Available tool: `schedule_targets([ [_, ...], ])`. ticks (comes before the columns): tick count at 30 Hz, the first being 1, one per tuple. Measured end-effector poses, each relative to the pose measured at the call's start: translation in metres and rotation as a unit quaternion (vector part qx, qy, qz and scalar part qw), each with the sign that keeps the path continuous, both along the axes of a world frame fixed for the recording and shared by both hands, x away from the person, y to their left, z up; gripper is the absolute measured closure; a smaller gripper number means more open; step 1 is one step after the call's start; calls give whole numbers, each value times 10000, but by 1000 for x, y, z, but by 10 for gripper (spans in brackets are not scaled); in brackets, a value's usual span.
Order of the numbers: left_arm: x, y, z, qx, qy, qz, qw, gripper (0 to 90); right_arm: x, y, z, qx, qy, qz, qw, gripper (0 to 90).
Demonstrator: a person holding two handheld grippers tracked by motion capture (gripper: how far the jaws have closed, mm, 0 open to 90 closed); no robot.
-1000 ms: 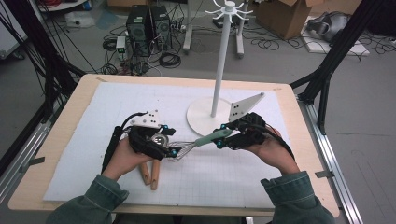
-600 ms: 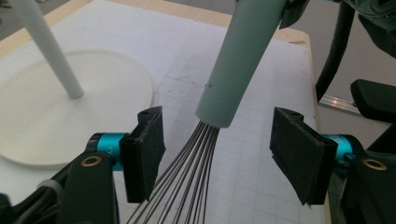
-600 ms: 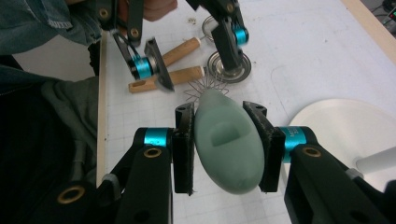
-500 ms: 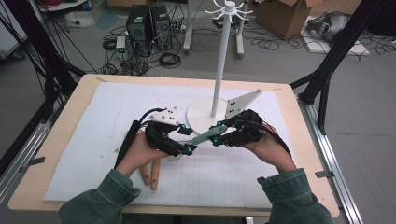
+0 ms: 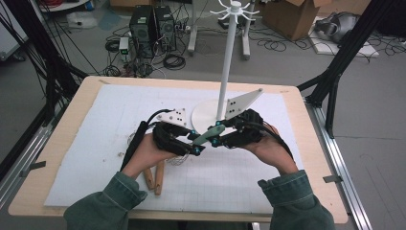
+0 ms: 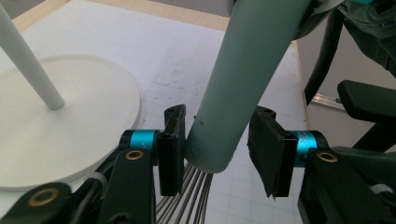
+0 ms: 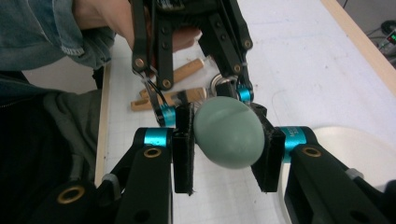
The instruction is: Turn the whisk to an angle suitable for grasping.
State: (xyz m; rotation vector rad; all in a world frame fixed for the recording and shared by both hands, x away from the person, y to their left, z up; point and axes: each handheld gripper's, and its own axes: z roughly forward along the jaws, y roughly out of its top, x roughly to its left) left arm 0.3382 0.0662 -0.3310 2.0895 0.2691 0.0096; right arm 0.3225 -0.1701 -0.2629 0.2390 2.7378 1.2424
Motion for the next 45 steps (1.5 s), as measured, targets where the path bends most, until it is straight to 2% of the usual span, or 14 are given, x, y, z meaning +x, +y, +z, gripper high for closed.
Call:
schedule_targets([
  [3, 0, 1, 1, 6, -126, 69, 9999, 622, 1, 4, 2, 39, -20, 45, 10000, 657],
  [6, -2, 4, 4, -12, -253, 162, 9995, 637, 3, 6, 3, 169, 10, -48, 9998, 653],
  [10, -3, 5, 6, -48, -326, 344, 9989, 658, 4, 8, 5, 478, 42, -407, 9980, 598],
  [12, -3, 6, 6, -39, -355, 446, 9984, 661, 4, 8, 4, 685, 73, -595, 9958, 585],
  [13, -4, 7, 7, -89, -351, 517, 9980, 664, 4, 9, 4, 747, 44, -720, 9946, 568],
  [16, -4, 9, 9, -205, -350, 724, 9966, 672, 4, 11, 0, 919, 167, -1031, 9903, 541],
  [20, -6, 10, 12, -329, -376, 943, 9943, 682, 4, 16, -5, 1126, 278, -1330, 9843, 544],
  [28, -11, 9, 10, -509, -398, 1334, 9890, 686, 6, 30, -14, 1399, 433, -1658, 9752, 588],
  [31, -12, 8, 9, -578, -376, 1444, 9871, 686, 6, 35, -17, 1468, 446, -1710, 9733, 604],
  [34, -13, 8, 8, -683, -365, 1523, 9853, 686, 6, 39, -20, 1468, 412, -1703, 9735, 650],
  [37, -14, 9, 6, -757, -304, 1548, 9846, 686, 7, 41, -21, 1498, 391, -1682, 9735, 663],
  [40, -13, 11, 6, -817, -236, 1520, 9847, 682, 7, 41, -21, 1508, 400, -1631, 9742, 668],
  [41, -13, 12, 6, -825, -212, 1469, 9855, 677, 8, 41, -22, 1507, 392, -1572, 9752, 669],
  [45, -15, 16, 7, -855, -170, 1377, 9866, 569, 12, 40, -22, 1538, 429, -1377, 9775, 671],
])
